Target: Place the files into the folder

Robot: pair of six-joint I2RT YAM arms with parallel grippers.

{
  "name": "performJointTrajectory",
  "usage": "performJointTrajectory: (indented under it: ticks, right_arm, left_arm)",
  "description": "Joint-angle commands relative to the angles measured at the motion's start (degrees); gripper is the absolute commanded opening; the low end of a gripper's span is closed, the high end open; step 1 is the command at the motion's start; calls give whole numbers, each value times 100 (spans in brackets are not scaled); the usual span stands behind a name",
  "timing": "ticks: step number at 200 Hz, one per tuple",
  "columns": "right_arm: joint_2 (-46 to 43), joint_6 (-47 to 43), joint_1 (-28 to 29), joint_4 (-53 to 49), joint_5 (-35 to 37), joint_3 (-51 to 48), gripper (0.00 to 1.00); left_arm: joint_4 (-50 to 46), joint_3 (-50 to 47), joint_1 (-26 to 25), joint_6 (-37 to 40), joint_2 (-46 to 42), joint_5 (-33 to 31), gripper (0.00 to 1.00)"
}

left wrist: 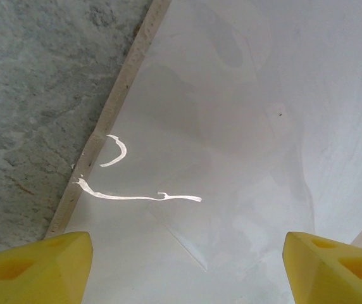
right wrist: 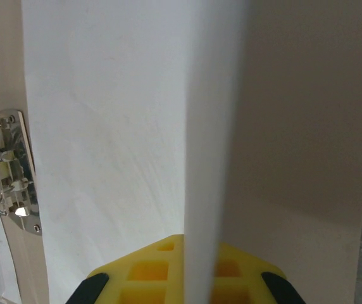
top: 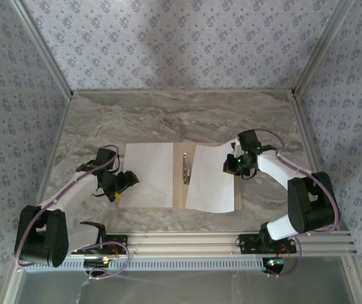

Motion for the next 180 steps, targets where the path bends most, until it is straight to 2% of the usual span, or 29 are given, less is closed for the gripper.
performJointTrajectory:
  ticks: [1, 56, 139, 180]
  right_arm:
    - [-133, -81, -34, 298, -76, -69, 0]
    - [-368, -735, 16, 609, 21, -103, 0]
    - [-444, -1472, 85, 1029, -276, -260, 0]
    - [-1052, -1659, 92, 1403, -425, -801, 0]
  left_arm:
    - [-14, 139, 74, 80, 56, 190, 79]
    - [38, 172, 83, 55, 99, 260, 79]
    - [3, 173, 109, 96, 92, 271, 79]
    - [-6, 147, 118, 95, 90, 280, 79]
